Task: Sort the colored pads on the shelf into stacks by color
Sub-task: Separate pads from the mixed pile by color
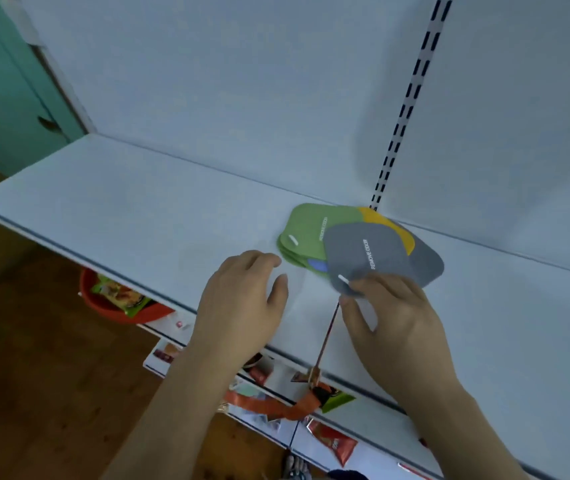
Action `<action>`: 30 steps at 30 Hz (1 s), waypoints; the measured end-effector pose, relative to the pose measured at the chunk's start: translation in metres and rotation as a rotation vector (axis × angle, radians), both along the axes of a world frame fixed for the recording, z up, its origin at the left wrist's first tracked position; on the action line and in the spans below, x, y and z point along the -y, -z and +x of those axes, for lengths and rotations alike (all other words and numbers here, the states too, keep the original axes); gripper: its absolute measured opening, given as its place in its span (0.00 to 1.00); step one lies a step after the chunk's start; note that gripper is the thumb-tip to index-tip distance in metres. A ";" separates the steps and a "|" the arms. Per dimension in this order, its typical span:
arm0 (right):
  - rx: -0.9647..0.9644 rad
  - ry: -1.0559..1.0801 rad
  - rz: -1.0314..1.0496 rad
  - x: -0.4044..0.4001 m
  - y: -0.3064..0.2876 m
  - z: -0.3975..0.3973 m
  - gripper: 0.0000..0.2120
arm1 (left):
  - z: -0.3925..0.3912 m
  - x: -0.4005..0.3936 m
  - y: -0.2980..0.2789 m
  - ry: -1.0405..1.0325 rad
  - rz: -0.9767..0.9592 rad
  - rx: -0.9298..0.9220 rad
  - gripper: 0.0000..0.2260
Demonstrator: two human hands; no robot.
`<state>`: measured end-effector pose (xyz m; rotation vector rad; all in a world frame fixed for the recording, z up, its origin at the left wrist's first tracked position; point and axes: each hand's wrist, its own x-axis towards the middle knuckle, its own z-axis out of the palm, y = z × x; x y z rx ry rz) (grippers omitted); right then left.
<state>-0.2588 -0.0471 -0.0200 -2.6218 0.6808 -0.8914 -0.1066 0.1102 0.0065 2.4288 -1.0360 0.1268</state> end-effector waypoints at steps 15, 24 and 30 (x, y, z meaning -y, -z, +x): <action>-0.371 0.637 0.174 -0.007 0.006 0.030 0.33 | 0.085 0.069 0.028 0.130 0.114 -0.017 0.23; -0.158 0.732 0.285 -0.018 0.001 0.038 0.32 | 0.079 0.073 0.030 0.206 -0.012 -0.051 0.21; 0.389 0.653 0.568 -0.020 -0.012 0.041 0.33 | 0.069 0.076 0.018 0.330 -0.207 -0.274 0.34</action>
